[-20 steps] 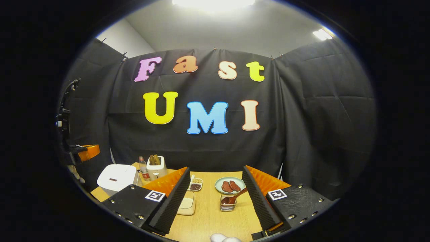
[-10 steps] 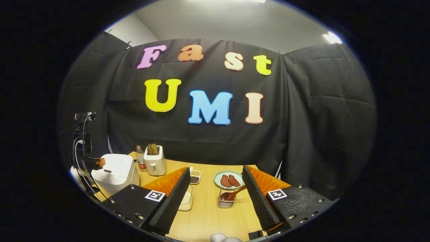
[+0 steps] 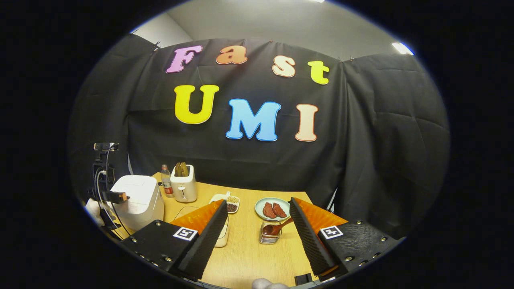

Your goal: Close the left gripper, press the button to open the rice cooker; take a wooden spoon from the chopstick holder with the right hand, scoop a spoonful of rice and pour it into the rice cooker, then put the wooden spoon back into the chopstick holder.

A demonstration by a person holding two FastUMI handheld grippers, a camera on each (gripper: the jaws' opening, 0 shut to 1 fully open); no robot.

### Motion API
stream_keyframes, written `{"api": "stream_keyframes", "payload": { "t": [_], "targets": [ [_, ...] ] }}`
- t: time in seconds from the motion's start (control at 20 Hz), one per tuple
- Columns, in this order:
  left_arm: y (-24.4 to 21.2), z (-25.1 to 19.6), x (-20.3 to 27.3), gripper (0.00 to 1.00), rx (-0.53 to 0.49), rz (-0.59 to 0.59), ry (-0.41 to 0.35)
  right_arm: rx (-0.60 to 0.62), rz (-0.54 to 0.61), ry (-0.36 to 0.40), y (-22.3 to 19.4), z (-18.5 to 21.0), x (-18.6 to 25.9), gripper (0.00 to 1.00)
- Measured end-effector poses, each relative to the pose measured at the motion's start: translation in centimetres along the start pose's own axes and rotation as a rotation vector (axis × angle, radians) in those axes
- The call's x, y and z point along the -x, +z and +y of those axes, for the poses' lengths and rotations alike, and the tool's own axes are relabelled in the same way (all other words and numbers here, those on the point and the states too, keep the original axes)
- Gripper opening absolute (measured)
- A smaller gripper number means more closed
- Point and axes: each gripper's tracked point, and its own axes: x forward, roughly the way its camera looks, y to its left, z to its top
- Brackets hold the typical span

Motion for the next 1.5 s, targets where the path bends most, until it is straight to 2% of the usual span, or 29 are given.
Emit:
{"api": "stream_keyframes", "payload": {
  "t": [0.25, 0.45, 0.65, 0.75, 0.95, 1.05, 1.3, 1.5],
  "targets": [
    [-0.9, 0.0, -0.2, 0.09, -0.036, 0.054, 0.011, -0.016, 0.026, 0.021, -0.8, 0.6, -0.3, 0.95],
    [-0.6, 0.0, -0.5, 0.10, 0.002, 0.128, 0.014, -0.045, 0.030, 0.030, -1.0, 0.6, -0.4, 0.95],
    [-0.4, 0.0, -0.8, 0.10, -0.020, 0.147, 0.014, -0.061, 0.039, 0.033, -1.7, 0.4, -0.5, 0.95],
    [0.8, 0.0, -0.4, 0.10, -0.031, 0.083, 0.017, -0.069, 0.028, 0.034, -1.7, 0.3, -0.5, 0.95],
    [10.3, 0.4, 3.8, 0.09, -0.093, -0.321, 0.063, -0.066, 0.011, 0.030, -2.1, -0.1, -0.3, 0.95],
    [14.4, -0.9, 8.1, 0.09, -0.086, -0.467, 0.033, -0.081, -0.008, 0.030, -2.0, -0.2, -0.1, 0.96],
    [17.4, -3.7, 15.5, 0.09, -0.050, -0.581, -0.057, -0.075, -0.025, 0.023, -2.1, -0.5, -0.2, 0.95],
    [16.3, -4.7, 18.5, 0.12, -0.069, -0.589, -0.093, -0.094, -0.031, 0.018, -1.7, -1.0, 0.0, 0.95]
  ]
}}
